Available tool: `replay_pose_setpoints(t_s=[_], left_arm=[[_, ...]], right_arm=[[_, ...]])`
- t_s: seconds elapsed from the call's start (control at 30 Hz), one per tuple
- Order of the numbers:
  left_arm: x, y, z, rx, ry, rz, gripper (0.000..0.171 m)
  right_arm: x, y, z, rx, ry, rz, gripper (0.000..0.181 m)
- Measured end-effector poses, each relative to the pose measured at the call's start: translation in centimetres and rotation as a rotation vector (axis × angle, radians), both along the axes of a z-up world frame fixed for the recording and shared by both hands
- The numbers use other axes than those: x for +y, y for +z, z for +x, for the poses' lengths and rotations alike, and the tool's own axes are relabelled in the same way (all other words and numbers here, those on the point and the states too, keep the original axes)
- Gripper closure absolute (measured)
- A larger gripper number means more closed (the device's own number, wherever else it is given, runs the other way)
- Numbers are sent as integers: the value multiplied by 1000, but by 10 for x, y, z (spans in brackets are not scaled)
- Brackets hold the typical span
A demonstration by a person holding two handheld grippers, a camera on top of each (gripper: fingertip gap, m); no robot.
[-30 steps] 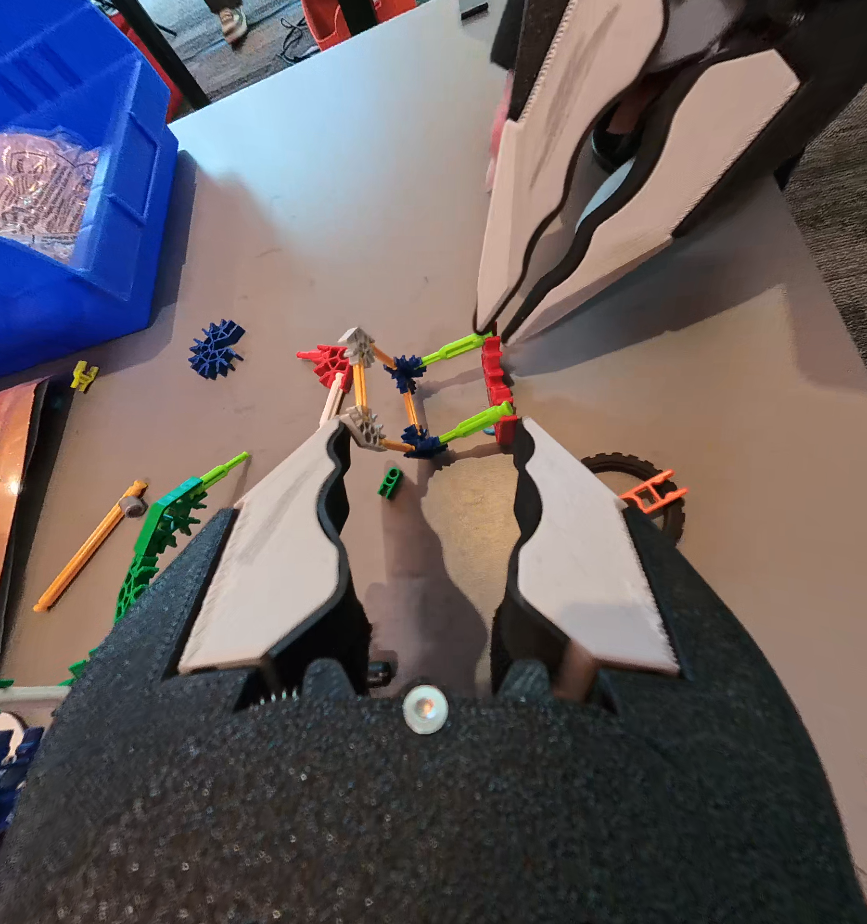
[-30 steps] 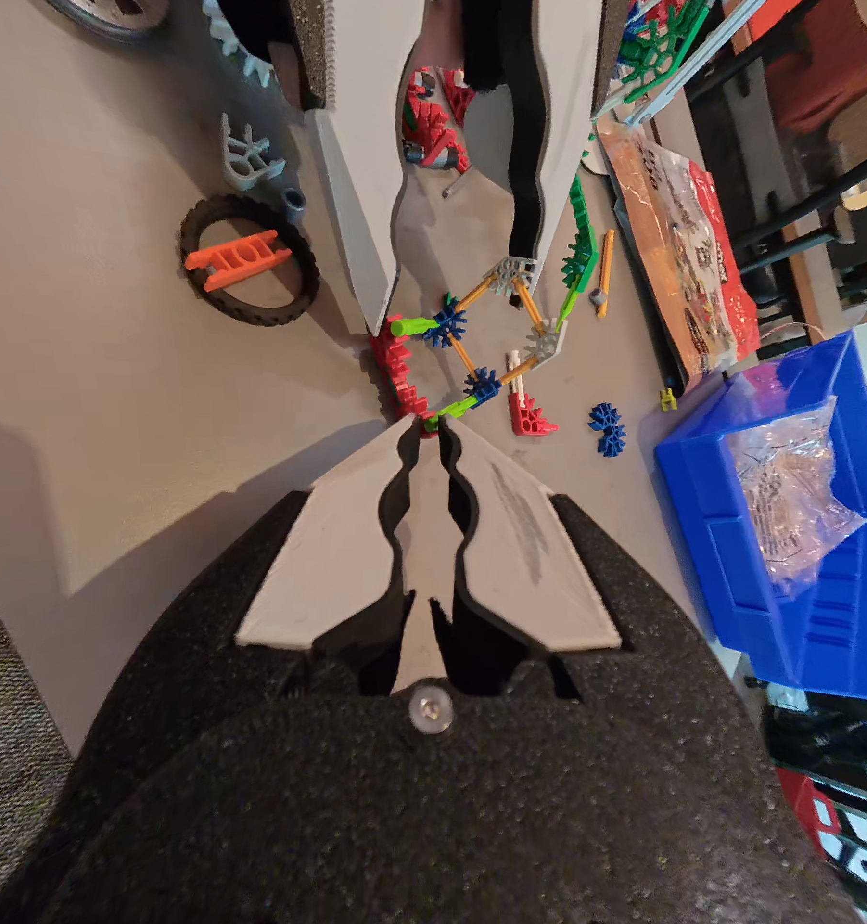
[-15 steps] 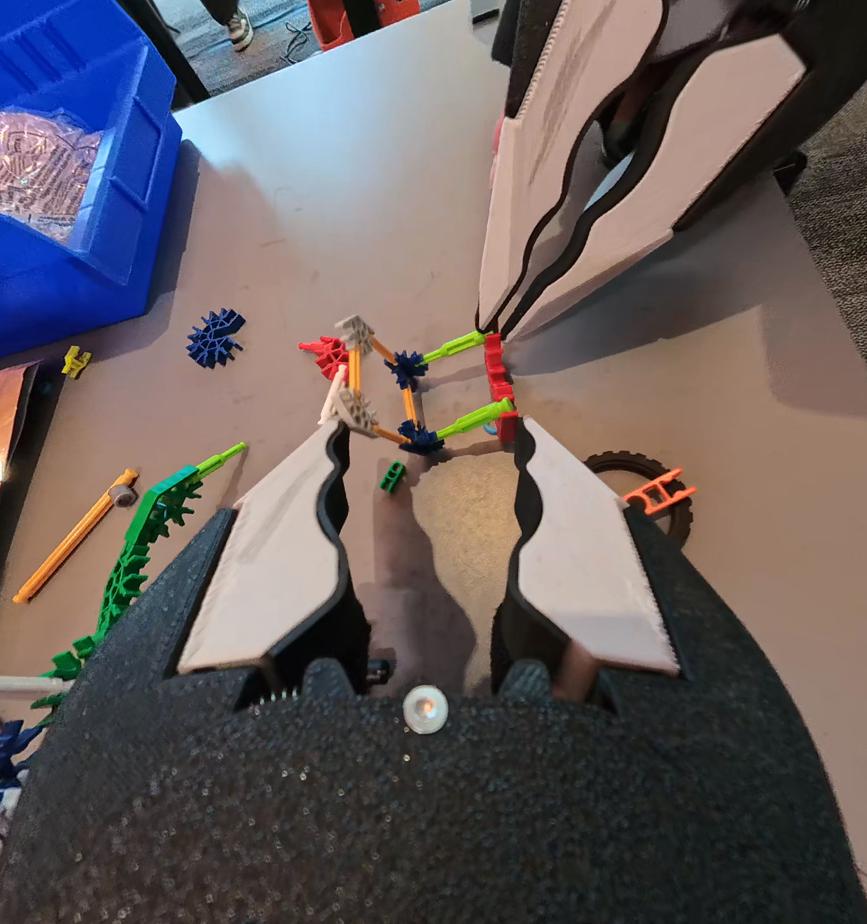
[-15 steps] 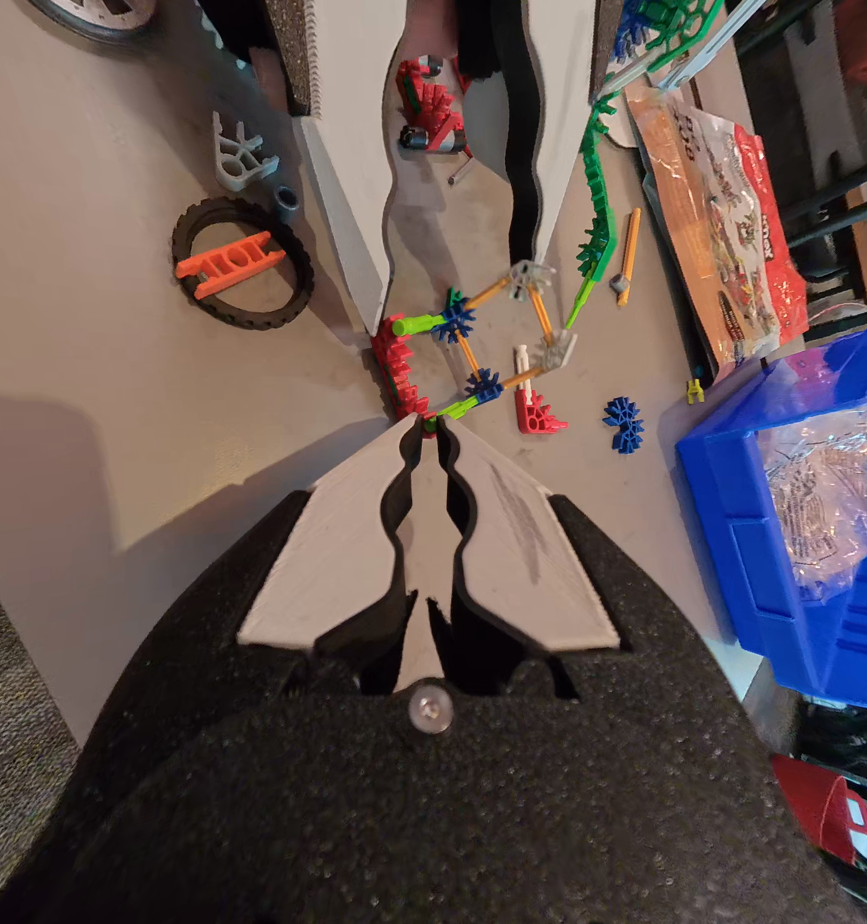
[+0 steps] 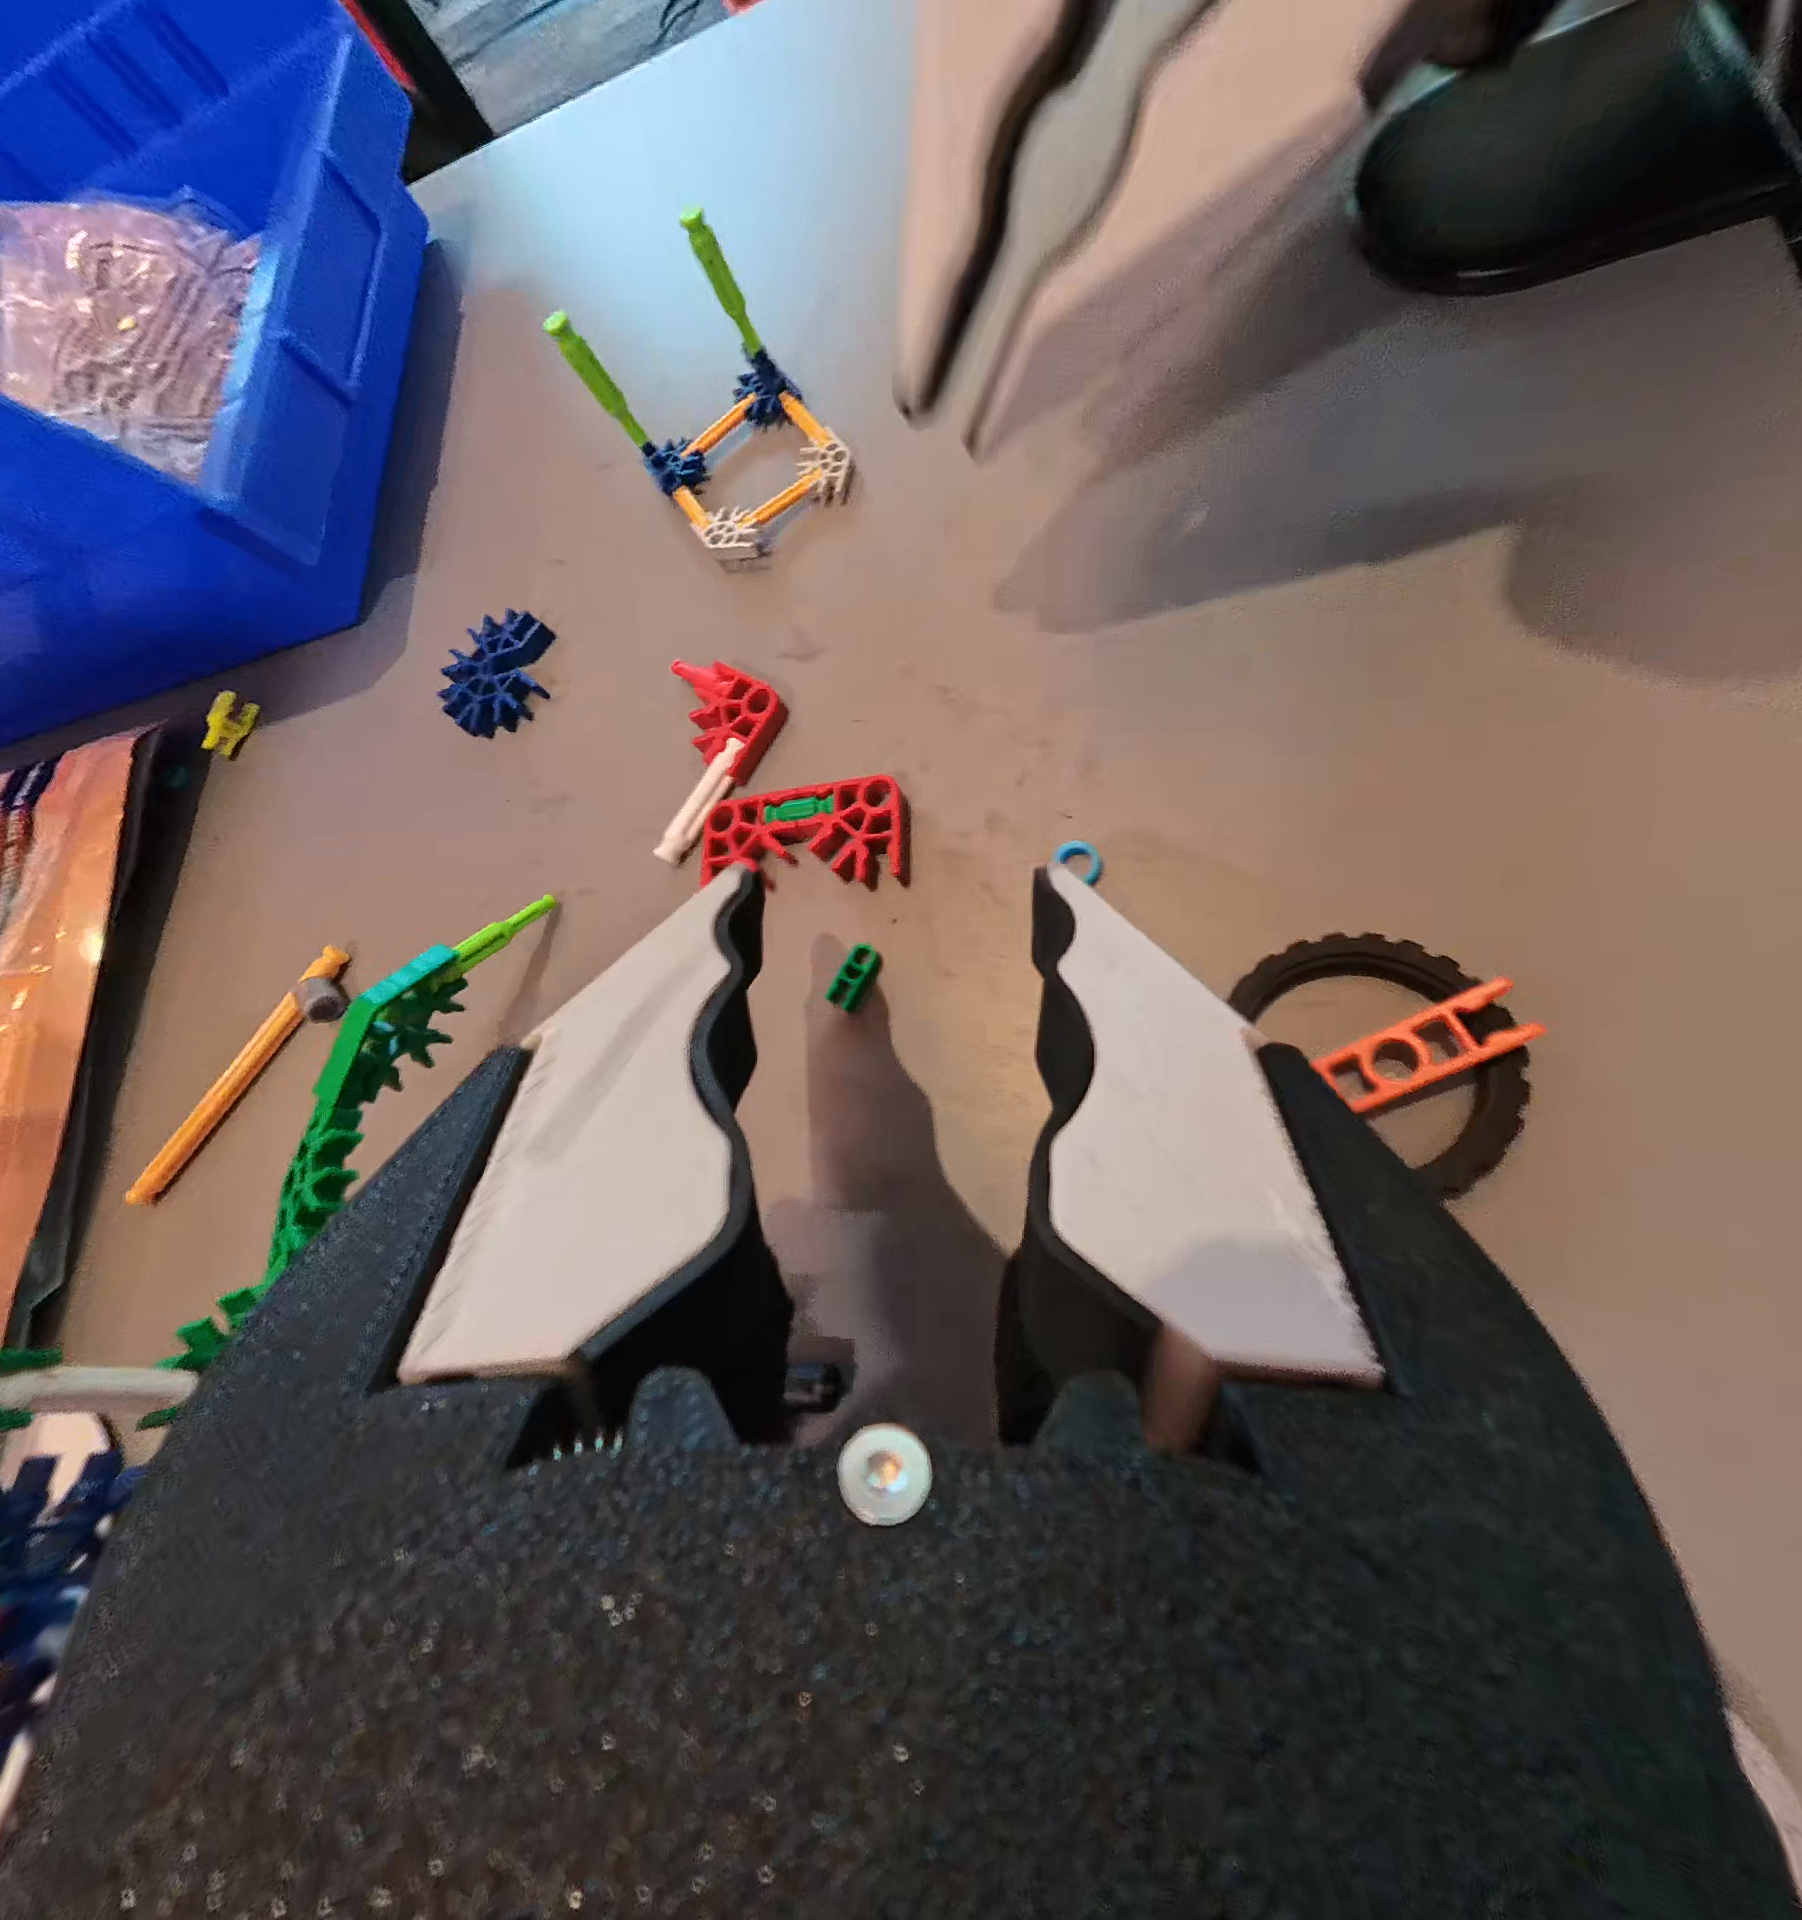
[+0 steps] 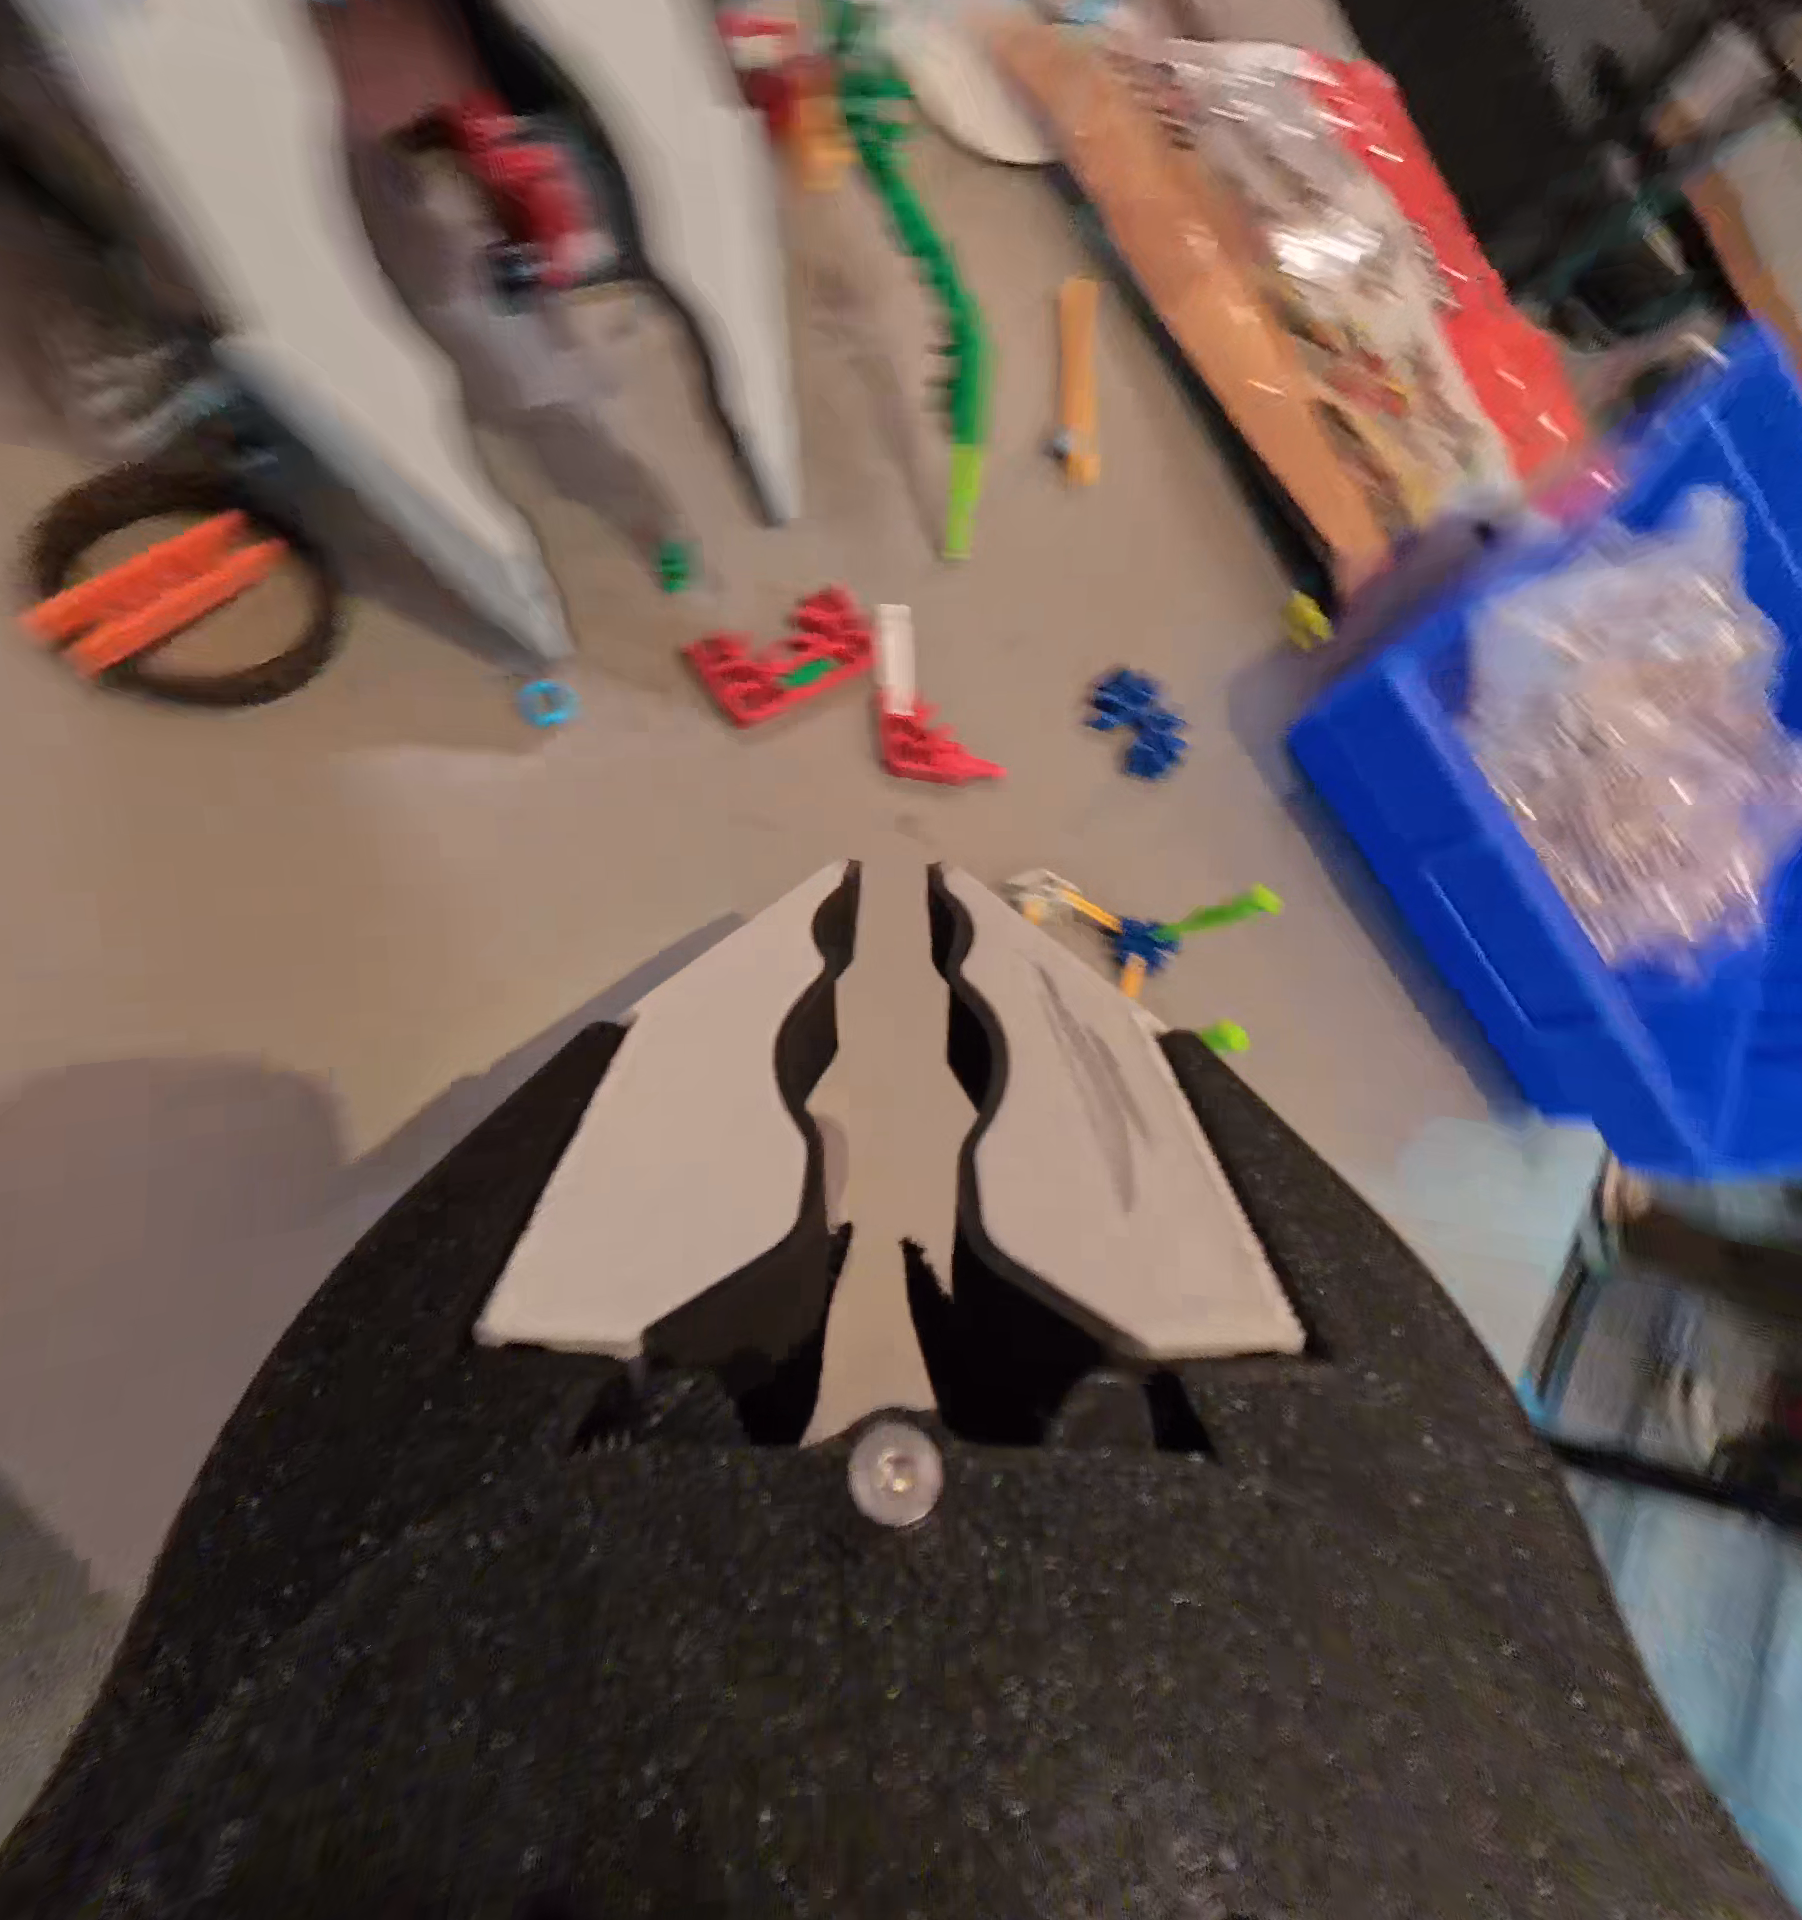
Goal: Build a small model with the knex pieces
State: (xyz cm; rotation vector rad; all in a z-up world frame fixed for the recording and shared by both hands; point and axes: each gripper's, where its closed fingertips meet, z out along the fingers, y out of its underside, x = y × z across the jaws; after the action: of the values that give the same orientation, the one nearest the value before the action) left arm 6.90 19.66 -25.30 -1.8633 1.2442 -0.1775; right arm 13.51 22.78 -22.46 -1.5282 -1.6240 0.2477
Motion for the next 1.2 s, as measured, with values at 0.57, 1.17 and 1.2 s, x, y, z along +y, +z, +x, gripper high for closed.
replay_pose_setpoints(t_s=[0.57,1.17,1.2], left_arm=[[26,-10,6,38,111,-93,118],[2,-14,29,53,9,-99,154],[-2,-14,32,48,-13,-101,154]], right_arm=[[96,-2,24,121,-416,-108,149],[51,-31,-10,56,-231,-344,163],[47,-33,-12,49,-218,-353,170]])
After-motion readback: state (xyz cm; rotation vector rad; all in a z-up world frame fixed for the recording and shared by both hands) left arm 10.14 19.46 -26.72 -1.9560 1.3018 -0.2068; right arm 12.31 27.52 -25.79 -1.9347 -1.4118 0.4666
